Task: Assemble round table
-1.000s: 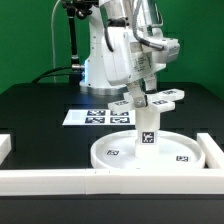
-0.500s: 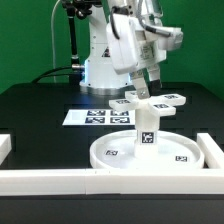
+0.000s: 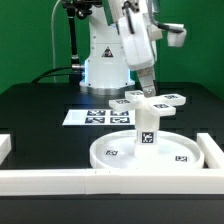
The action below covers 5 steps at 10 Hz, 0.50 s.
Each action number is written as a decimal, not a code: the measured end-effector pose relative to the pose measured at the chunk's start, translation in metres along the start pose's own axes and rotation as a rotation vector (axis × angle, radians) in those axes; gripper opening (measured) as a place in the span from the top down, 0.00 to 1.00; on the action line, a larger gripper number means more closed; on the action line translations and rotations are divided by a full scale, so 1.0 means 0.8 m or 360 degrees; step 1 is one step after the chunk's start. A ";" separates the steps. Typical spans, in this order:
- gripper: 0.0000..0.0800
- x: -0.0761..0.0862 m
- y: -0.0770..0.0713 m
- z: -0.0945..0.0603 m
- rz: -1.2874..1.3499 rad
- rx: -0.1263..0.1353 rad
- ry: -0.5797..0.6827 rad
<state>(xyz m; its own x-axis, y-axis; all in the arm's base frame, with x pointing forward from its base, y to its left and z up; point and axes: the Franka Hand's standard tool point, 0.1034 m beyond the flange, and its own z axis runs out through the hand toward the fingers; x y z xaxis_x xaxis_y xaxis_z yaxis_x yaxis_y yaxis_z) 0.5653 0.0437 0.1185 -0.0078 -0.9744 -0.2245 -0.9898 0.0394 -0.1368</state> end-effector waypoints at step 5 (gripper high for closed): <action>0.19 -0.021 -0.009 -0.004 -0.0957 -0.0133 -0.0023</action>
Offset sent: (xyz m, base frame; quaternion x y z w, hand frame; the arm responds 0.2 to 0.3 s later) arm 0.0085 0.0169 0.0056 -0.0601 -0.0154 -0.2439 0.9678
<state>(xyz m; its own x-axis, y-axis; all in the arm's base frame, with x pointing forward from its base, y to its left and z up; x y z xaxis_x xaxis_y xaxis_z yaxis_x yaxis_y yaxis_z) 0.5723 0.0590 0.1266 0.5577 -0.8173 -0.1446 -0.8279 -0.5353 -0.1676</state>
